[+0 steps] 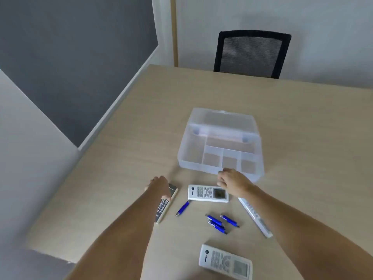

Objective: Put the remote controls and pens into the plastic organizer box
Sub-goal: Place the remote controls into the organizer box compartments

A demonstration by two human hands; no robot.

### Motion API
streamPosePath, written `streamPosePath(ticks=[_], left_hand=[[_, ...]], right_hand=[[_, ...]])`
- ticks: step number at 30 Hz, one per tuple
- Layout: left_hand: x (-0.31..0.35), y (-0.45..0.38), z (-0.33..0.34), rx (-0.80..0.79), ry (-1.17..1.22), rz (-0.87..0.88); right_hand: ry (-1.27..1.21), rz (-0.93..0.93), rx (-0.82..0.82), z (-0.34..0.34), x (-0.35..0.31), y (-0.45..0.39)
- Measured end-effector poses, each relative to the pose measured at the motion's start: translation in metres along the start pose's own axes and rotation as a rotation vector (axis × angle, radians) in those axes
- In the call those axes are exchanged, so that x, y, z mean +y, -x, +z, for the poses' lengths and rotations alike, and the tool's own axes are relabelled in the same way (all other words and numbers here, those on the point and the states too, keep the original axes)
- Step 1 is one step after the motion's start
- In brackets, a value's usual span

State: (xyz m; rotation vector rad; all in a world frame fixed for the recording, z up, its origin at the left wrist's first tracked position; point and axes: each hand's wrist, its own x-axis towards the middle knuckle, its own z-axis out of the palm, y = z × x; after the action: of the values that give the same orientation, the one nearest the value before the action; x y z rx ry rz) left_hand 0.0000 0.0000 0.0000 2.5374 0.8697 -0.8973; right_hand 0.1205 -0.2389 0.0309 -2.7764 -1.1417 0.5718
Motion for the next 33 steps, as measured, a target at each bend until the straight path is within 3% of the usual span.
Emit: streamPosePath(ticks=[4, 7, 10, 14, 17, 21, 23, 28, 33], left_hand=[[-0.015, 0.001, 0.04, 0.009, 0.01, -0.035], [-0.022, 0.001, 0.044, 0.064, 0.074, 0.033], [-0.025, 0.004, 0.037, 0.224, 0.415, 0.086], [0.004, -0.004, -0.007, 0.55, 0.811, 0.284], [0.046, -0.022, -0.046, 0.563, 1.039, 0.385], [0.093, -0.055, -0.058, 0.564, 1.043, 0.503], [0.105, -0.071, -0.051, 0.528, 0.986, 0.448], [0.118, -0.099, -0.035, 0.508, 0.778, 0.301], [0.13, -0.118, -0.035, 0.382, 0.674, 0.189]], right_hand=[[0.133, -0.007, -0.205, 0.045, -0.011, -0.003], [0.205, 0.01, -0.186, 0.067, -0.009, -0.011], [0.22, -0.014, -0.189, 0.071, -0.008, -0.016], [-0.013, -0.119, -0.201, 0.053, 0.006, -0.011], [-0.306, -0.108, -0.089, 0.021, 0.019, -0.009], [-0.417, -0.014, 0.261, -0.028, 0.054, -0.036], [-0.359, 0.058, 0.321, -0.05, 0.078, -0.062], [0.058, 0.156, 0.128, -0.061, 0.115, -0.122], [0.082, 0.153, -0.077, -0.036, 0.123, -0.159]])
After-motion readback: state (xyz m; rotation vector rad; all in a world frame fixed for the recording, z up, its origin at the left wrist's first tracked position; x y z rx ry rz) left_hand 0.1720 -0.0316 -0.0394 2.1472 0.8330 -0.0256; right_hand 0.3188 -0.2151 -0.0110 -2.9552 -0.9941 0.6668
